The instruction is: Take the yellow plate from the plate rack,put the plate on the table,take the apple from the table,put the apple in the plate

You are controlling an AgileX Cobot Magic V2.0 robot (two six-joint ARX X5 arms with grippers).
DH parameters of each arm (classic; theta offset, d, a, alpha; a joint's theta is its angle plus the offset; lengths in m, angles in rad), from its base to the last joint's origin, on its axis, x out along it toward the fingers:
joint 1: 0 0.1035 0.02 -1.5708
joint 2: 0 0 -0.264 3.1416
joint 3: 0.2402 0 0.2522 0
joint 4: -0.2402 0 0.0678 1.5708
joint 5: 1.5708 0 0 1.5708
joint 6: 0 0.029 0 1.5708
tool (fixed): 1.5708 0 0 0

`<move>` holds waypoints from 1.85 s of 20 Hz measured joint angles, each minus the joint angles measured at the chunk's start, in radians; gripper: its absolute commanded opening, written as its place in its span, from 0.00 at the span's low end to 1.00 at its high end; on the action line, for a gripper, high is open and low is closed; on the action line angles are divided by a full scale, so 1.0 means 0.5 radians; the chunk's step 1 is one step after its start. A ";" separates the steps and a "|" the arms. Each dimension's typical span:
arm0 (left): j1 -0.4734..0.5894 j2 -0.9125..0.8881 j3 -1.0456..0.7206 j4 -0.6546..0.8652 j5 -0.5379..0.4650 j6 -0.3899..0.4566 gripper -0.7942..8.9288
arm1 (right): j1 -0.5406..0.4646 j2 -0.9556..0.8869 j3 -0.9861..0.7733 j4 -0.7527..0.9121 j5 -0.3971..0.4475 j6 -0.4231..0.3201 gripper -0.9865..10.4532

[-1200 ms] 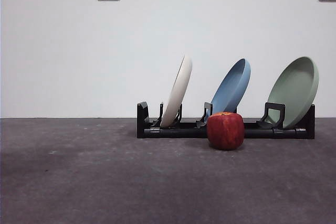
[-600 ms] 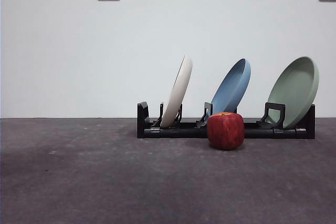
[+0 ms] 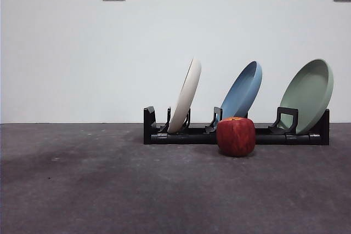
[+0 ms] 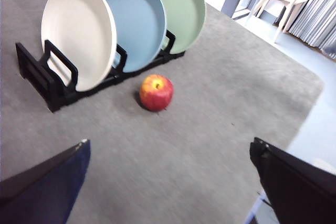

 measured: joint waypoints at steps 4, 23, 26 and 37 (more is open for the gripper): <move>-0.250 0.389 0.234 0.195 -0.269 -0.034 0.63 | 0.000 0.024 0.000 0.000 0.000 0.002 0.69; -0.468 2.362 1.441 0.960 -0.589 -0.222 0.63 | 0.000 0.037 0.000 -0.001 -0.002 0.023 0.69; -0.491 2.434 1.441 0.978 -0.634 -0.222 0.52 | 0.000 0.037 0.000 0.000 -0.003 0.023 0.69; -0.552 2.473 1.442 0.942 -0.677 -0.227 0.08 | 0.000 0.037 0.000 -0.001 -0.003 0.023 0.69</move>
